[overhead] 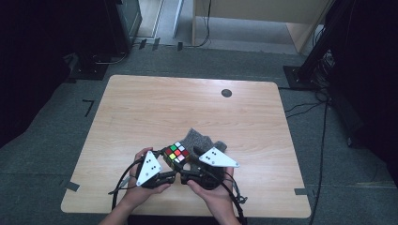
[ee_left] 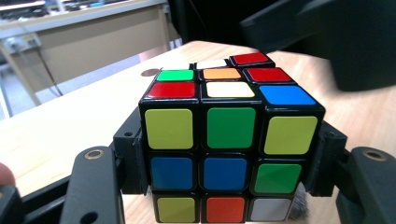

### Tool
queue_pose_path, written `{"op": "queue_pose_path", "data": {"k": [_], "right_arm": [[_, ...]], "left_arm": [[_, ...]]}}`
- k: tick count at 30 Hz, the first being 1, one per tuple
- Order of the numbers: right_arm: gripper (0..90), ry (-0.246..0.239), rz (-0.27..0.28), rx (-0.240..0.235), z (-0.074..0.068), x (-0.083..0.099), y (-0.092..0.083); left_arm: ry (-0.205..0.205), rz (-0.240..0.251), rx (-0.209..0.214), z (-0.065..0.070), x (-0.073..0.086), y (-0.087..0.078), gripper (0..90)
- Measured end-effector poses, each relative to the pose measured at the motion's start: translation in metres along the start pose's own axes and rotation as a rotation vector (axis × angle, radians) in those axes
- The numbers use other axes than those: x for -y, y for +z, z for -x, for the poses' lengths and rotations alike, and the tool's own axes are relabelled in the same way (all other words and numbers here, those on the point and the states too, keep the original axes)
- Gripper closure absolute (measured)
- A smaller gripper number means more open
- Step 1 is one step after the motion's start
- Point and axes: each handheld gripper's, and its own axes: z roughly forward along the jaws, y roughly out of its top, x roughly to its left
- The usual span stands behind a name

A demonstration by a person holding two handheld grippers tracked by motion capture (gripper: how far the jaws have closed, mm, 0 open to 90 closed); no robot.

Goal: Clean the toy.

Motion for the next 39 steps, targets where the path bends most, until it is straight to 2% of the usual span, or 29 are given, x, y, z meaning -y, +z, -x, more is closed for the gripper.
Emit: {"op": "queue_pose_path", "data": {"k": [4, 6, 8, 11, 15, 19, 23, 25, 27, 33, 39], "right_arm": [[17.0, 0.012, 0.066, 0.016, 0.009, 0.003, -0.007], [17.0, -0.01, 0.069, 0.021, 0.012, 0.007, -0.004], [17.0, -0.031, 0.056, 0.033, 0.014, 0.013, 0.0], [17.0, -0.037, 0.041, 0.029, 0.018, 0.022, 0.009], [16.8, -0.037, 0.024, 0.01, 0.019, 0.032, 0.019], [16.7, -0.068, 0.039, -0.015, 0.014, 0.035, 0.026], [16.2, -0.083, 0.039, -0.011, 0.009, 0.038, 0.032], [14.7, -0.09, 0.045, -0.008, 0.007, 0.04, 0.034], [14.2, -0.101, 0.053, -0.017, 0.005, 0.04, 0.034], [15.7, -0.166, 0.089, -0.006, -0.005, 0.041, 0.035], [25.0, -0.231, 0.154, 0.043, -0.009, 0.041, 0.032]], "left_arm": [[-0.11, 0.026, -0.025, -0.023, -0.001, -0.008, 33.7], [-0.157, 0.044, -0.032, -0.033, -0.001, -0.013, 33.7], [-0.196, 0.058, -0.034, -0.039, -0.003, -0.016, 33.8], [-0.259, 0.073, -0.029, -0.043, -0.005, -0.018, 33.9], [-0.27, 0.076, -0.01, -0.04, -0.007, -0.017, 33.9], [-0.262, 0.08, 0.016, -0.033, -0.01, -0.015, 33.9], [-0.266, 0.074, 0.038, -0.025, -0.012, -0.012, 33.9], [-0.278, 0.073, 0.047, -0.022, -0.013, -0.01, 33.9], [-0.315, 0.077, 0.071, -0.021, -0.013, -0.008, 33.9], [-0.342, 0.082, 0.101, -0.015, -0.015, -0.007, 33.9], [-0.372, 0.082, 0.15, -0.01, -0.015, -0.004, 33.8]]}}
